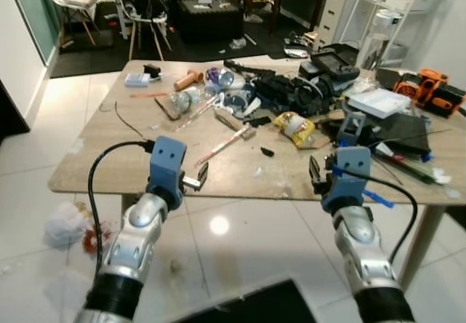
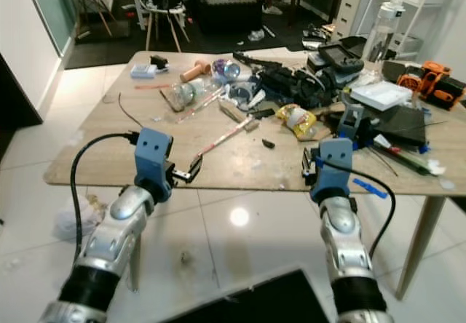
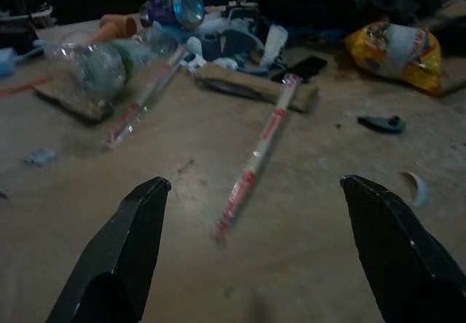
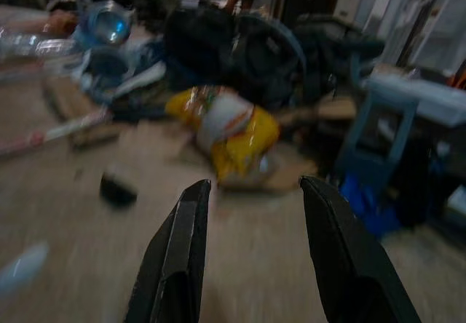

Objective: Picking trash to rubbish bin

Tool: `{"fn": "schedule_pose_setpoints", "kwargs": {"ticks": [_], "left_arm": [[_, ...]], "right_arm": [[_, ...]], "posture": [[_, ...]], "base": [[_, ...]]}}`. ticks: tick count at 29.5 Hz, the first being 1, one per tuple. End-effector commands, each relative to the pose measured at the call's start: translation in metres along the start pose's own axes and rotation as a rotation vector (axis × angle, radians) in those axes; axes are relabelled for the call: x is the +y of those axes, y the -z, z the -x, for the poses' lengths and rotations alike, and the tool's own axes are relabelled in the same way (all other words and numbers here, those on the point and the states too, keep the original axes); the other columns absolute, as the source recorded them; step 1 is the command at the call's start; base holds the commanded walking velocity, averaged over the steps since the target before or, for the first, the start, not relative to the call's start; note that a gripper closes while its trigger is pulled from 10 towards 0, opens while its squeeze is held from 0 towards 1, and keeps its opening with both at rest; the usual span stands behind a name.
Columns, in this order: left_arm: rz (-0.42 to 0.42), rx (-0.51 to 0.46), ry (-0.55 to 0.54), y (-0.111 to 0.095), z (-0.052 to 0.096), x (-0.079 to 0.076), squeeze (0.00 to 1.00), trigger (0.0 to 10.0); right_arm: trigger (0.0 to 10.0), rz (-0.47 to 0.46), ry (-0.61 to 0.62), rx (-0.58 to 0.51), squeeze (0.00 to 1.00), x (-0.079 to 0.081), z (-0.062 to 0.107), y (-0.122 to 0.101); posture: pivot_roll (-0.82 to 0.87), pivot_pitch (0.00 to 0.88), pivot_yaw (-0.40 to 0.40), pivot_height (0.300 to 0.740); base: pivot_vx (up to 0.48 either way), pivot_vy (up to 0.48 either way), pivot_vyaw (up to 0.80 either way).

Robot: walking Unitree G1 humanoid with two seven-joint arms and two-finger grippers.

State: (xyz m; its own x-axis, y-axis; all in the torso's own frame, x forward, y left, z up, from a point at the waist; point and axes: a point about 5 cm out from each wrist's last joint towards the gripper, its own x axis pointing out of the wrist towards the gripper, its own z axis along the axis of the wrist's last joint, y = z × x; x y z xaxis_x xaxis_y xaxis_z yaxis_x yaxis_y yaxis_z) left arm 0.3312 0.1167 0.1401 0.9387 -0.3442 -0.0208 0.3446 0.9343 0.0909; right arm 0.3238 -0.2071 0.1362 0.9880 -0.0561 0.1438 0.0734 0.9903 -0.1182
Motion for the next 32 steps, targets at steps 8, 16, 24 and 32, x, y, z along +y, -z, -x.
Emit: {"fn": "schedule_pose_setpoints", "kwargs": {"ticks": [8,16,24,32], "left_arm": [[-0.003,0.025,-0.006,0.0052,0.0035,0.0024,0.0,10.0],[-0.006,0.028,-0.003,0.0055,0.004,0.0022,0.0,10.0],[-0.007,0.031,0.003,0.0058,0.0041,0.0022,0.0,10.0],[0.0,0.02,0.021,0.0042,0.0044,0.0011,0.0,10.0]], "right_arm": [[10.0,-0.002,-0.019,0.02,0.0,0.0058,0.0034,0.0043],[10.0,-0.002,-0.024,0.032,0.0,0.0072,0.0043,0.0063],[10.0,-0.003,-0.033,0.044,0.0,0.0095,0.0063,0.009],[10.0,-0.007,-0.041,0.048,0.0,0.0108,0.0066,0.0091]], "posture": [[-0.11,0.045,-0.004,0.74],[-0.1,0.048,-0.004,0.74],[-0.1,0.05,0.0,0.74],[-0.1,0.051,0.001,0.74]], "base": [[0.38,0.0,0.0],[0.38,0.0,0.0],[0.38,0.0,0.0],[0.281,0.0,0.0]]}}
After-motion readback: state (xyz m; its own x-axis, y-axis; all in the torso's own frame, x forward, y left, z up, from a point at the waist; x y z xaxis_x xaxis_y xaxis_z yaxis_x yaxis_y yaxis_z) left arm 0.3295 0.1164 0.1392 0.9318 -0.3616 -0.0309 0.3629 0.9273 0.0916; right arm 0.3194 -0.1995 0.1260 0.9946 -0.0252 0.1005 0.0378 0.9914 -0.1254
